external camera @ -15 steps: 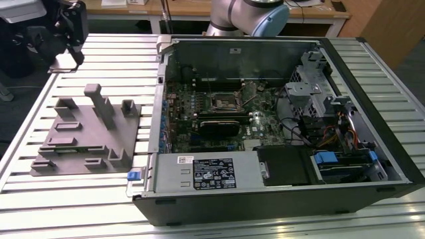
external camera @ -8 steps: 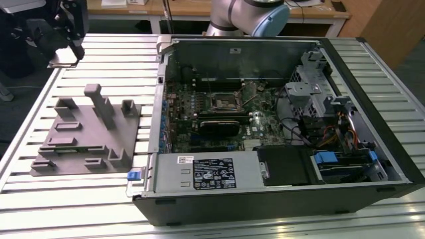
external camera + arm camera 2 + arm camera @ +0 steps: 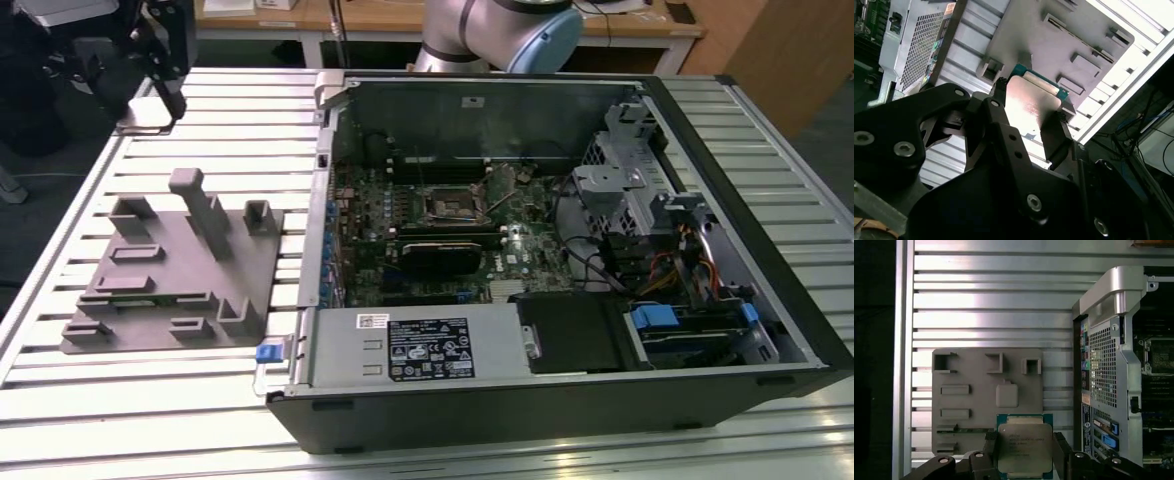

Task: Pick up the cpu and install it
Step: 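Pick up the cpu and move it towards the insertion slot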

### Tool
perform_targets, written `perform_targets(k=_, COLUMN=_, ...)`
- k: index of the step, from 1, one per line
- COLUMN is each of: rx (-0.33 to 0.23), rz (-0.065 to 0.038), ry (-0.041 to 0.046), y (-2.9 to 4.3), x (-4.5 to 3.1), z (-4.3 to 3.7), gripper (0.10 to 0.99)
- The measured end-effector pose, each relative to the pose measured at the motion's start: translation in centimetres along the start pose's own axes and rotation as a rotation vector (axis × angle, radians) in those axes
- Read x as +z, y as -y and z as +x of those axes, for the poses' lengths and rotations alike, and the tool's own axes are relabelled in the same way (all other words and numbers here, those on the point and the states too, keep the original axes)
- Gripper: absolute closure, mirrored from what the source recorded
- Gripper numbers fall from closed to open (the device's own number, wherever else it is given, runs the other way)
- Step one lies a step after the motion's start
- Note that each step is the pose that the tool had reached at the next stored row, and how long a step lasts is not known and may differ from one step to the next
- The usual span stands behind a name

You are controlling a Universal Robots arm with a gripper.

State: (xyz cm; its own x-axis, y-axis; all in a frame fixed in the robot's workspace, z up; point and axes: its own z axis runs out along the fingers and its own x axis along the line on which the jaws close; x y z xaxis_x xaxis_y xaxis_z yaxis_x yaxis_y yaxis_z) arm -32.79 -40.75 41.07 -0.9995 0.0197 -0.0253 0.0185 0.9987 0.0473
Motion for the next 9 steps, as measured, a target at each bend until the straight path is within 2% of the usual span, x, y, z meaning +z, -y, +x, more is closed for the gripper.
perform_targets(k=9, rx=0.0, rz=0.0, ry=0.0, y=-0.03, x=0.04, z=-1.48, gripper=0.557)
